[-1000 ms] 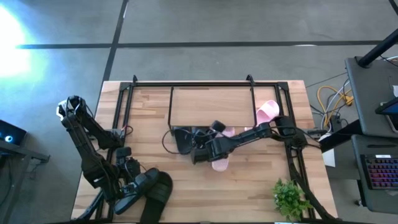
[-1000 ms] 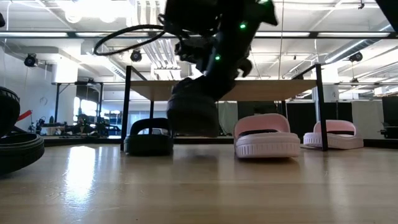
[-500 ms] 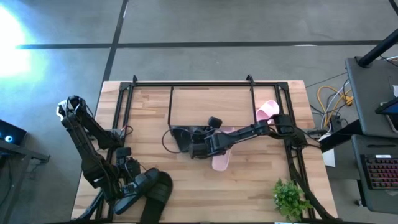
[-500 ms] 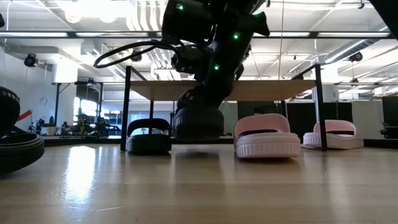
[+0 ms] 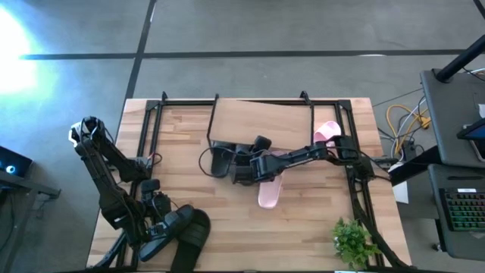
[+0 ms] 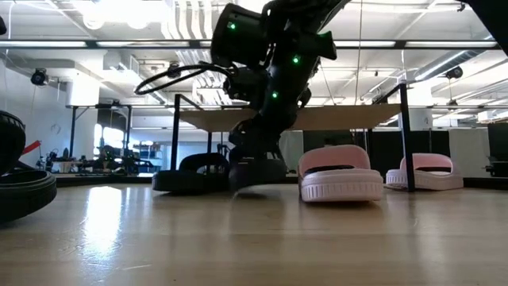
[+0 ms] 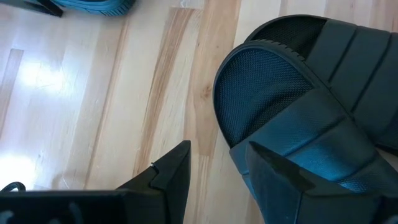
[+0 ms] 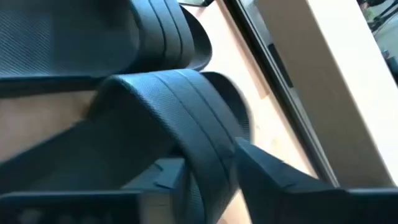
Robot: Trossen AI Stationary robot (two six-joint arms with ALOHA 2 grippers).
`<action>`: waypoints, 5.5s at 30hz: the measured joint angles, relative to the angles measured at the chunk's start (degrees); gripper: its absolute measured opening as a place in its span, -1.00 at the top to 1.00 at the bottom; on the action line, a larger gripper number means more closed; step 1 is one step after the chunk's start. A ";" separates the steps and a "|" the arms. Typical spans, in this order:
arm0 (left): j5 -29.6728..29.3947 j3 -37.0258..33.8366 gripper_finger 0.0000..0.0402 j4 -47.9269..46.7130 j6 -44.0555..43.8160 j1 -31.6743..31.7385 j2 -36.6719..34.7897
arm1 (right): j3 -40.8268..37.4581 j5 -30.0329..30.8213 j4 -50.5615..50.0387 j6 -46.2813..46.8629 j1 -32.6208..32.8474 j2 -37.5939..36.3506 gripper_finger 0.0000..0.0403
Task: Pick and place slides into the shelf
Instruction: Put the black slides under the shelf, then put the pink slides under the shelf, then adjust the shelf
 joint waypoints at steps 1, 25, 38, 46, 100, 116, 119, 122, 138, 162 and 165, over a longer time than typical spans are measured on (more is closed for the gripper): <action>0.00 0.00 0.30 0.01 0.00 0.00 0.00 | 0.31 -0.42 -0.04 0.25 0.02 0.00 0.33; -0.27 0.00 0.30 0.23 -1.69 0.02 0.00 | 12.37 -17.81 -19.12 13.46 10.19 -2.71 0.04; -2.04 -0.44 0.30 0.05 -1.49 0.04 0.00 | 4.80 -34.54 -22.34 40.66 24.63 -2.64 0.57; -2.13 -0.83 0.30 0.05 -1.46 0.04 0.00 | -1.05 -33.76 -17.76 39.88 21.34 -2.64 0.94; -2.65 -4.12 0.30 4.72 -7.49 4.68 -12.78 | -24.71 -21.57 -51.51 103.65 21.92 -55.19 0.96; -13.88 -9.49 0.30 3.47 -11.19 6.31 -23.22 | -41.31 -12.66 -40.11 94.73 0.10 -70.94 0.96; -16.56 -9.51 0.30 -0.86 -16.05 8.67 -25.39 | -41.35 -13.17 -37.36 89.17 -5.11 -69.27 0.96; -20.19 -9.51 0.30 -4.06 -19.83 11.79 -29.13 | -41.35 -13.59 -33.89 84.95 -8.73 -68.61 0.96; -23.23 -22.37 0.30 23.42 -4.57 25.27 -57.98 | -41.39 -18.79 -14.85 64.93 -14.70 -65.40 0.96; -16.96 -35.73 0.30 52.11 -2.41 31.59 -52.29 | -41.39 -15.29 -7.36 60.28 -20.59 -61.66 0.96; -5.47 -36.87 0.30 64.14 4.14 31.74 -50.65 | -41.39 -16.24 -7.93 58.96 -20.53 -61.63 0.96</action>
